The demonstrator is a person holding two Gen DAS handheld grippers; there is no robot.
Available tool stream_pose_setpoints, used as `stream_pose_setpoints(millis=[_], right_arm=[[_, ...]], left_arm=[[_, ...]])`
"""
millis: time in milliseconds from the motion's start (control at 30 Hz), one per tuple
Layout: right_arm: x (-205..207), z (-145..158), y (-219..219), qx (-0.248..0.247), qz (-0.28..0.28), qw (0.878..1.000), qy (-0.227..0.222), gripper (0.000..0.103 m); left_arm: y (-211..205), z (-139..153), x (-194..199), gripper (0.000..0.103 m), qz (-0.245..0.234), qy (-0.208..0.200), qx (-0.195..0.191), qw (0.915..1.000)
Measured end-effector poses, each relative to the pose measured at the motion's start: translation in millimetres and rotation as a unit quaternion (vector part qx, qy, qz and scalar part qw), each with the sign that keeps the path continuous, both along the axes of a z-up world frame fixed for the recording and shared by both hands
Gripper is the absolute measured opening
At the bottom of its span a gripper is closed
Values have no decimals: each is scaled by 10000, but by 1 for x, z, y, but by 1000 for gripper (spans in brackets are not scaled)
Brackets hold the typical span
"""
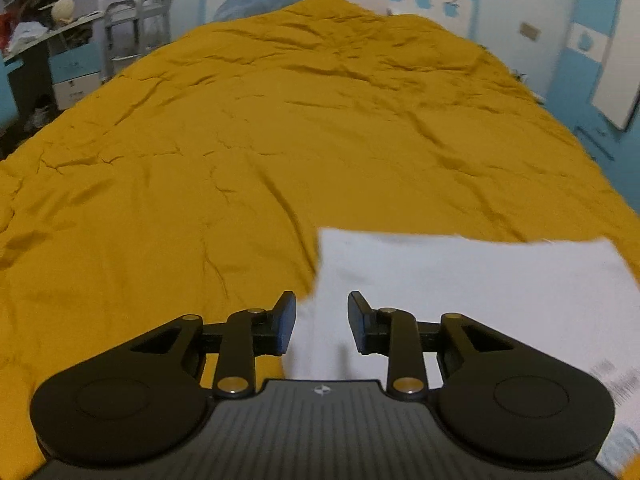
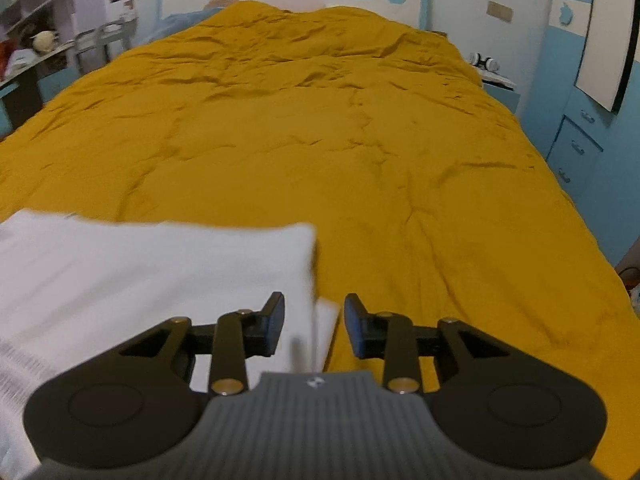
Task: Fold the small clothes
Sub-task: 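Lower the folded sweatshirt onto the bed and open both grippers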
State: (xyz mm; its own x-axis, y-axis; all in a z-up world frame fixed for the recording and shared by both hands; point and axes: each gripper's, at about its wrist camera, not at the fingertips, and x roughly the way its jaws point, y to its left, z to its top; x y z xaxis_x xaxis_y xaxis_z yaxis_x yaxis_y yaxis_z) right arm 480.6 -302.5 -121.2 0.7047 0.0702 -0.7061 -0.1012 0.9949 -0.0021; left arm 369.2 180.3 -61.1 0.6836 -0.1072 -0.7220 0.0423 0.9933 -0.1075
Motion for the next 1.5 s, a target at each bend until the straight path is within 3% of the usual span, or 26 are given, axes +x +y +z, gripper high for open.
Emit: stream_pose_setpoints(millis=[233, 367, 567, 700, 900, 1067, 1133, 1200, 1233, 1367, 1500], right_arm=[[-116, 12, 13, 351, 331, 9988, 67, 27], [-163, -8, 19, 200, 223, 9995, -37, 27], [-196, -57, 15, -278, 54, 9995, 127, 17], [-202, -74, 13, -279, 73, 9995, 93, 16], [-197, -82, -5, 325, -92, 9994, 88, 16], [-193, -76, 12, -170, 5, 9998, 113, 17], [-194, -73, 14, -246, 10, 9996, 117, 18], [-194, -70, 9, -83, -60, 9998, 144, 18], [-193, -68, 6, 9, -87, 9998, 155, 18], [-195, -55, -4, 468, -89, 9988, 97, 36], [-192, -38, -11, 878, -140, 9960, -26, 50]], left_arm=[[-20, 12, -85, 24, -54, -276, -228, 9993], [-26, -3, -115, 18, 139, -213, -316, 9992], [-25, -37, -129, 12, 643, 104, 29, 9979], [-14, -56, -129, 6, 889, 181, 11, 9959], [-20, -67, -132, 6, 959, 65, 167, 9952], [-23, -65, -143, 6, 970, 70, 182, 9951], [-26, -59, -146, 9, 969, 22, 193, 9951], [-29, -50, -150, 23, 1020, -48, 162, 9946], [-31, -45, -151, 24, 1032, -122, 141, 9945], [-44, -22, -150, 29, 856, -495, 94, 9951], [-61, -9, -132, 31, 618, -642, -185, 9958]])
